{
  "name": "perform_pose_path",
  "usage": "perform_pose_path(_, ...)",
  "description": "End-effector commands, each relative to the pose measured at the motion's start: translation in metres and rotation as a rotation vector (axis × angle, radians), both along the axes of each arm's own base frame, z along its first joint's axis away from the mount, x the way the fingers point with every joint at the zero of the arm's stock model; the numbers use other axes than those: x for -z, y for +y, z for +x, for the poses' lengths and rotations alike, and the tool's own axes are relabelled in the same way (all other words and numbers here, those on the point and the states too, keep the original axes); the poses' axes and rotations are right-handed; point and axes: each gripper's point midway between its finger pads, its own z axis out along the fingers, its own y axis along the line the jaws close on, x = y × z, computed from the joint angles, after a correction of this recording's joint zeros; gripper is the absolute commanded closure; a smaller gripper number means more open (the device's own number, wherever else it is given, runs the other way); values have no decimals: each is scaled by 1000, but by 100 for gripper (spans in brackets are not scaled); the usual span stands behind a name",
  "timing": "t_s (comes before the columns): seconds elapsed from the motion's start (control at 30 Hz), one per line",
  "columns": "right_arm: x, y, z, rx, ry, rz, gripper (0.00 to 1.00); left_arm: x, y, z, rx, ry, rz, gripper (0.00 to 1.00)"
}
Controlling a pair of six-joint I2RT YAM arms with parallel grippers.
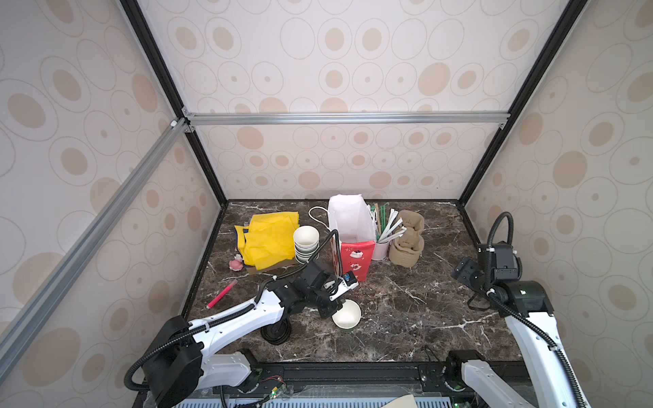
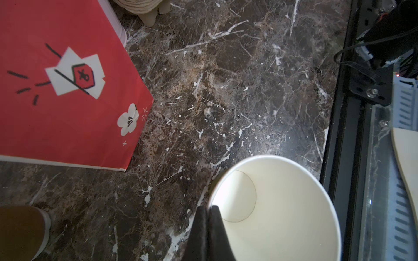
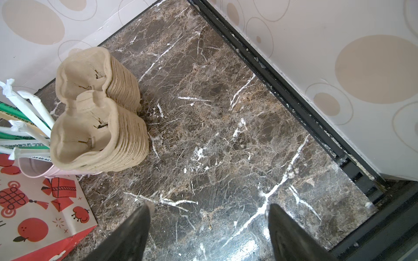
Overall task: Pack a coffee takeout order
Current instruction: Place the coffee cup at the bottom-center of the table.
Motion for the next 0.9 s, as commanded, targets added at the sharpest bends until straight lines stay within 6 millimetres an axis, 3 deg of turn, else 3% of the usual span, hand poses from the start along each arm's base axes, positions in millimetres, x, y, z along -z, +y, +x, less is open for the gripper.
perform_pose_path(0.0, -2, -6, -10, 20, 15, -26, 16, 0, -7, 0, 17, -12, -20, 97)
perform_pose_path(0.13, -4, -6, -14, 20, 18, -29, 16, -1, -7, 4, 17, -29, -2, 73)
perform_pose_path(0.27, -6, -2, -18, -6, 21, -18, 17, -27, -4, 7, 19, -81, -6, 50)
perform_pose_path(0.33, -9, 8, -17, -66, 25, 11, 18, -53, -3, 7, 6, -114, -50, 44)
perform_pose_path(0.43, -11, 31, -15, -169, 53, 106, 19, -111, -2, 10, -63, -174, -198, 41)
perform_pose_path(0.53, -11, 56, -16, -269, 97, 203, 25, -165, 14, 28, -310, -201, -385, 34)
perform_pose_path(0.6, -17, 67, -14, -320, 112, 228, 27, -183, 31, 43, -495, -195, -472, 34)
perform_pose_path(0.7, -46, 115, -1, -575, 77, 249, 28, -181, 63, 69, -774, -168, -514, 30)
perform_pose_path(0.77, -73, 173, -2, -865, 58, 175, 27, -155, 86, 87, -910, -117, -466, 30)
perform_pose_path(0.87, -88, 253, -23, -1225, 18, 0, 27, -131, 125, 106, -1080, -69, -449, 28)
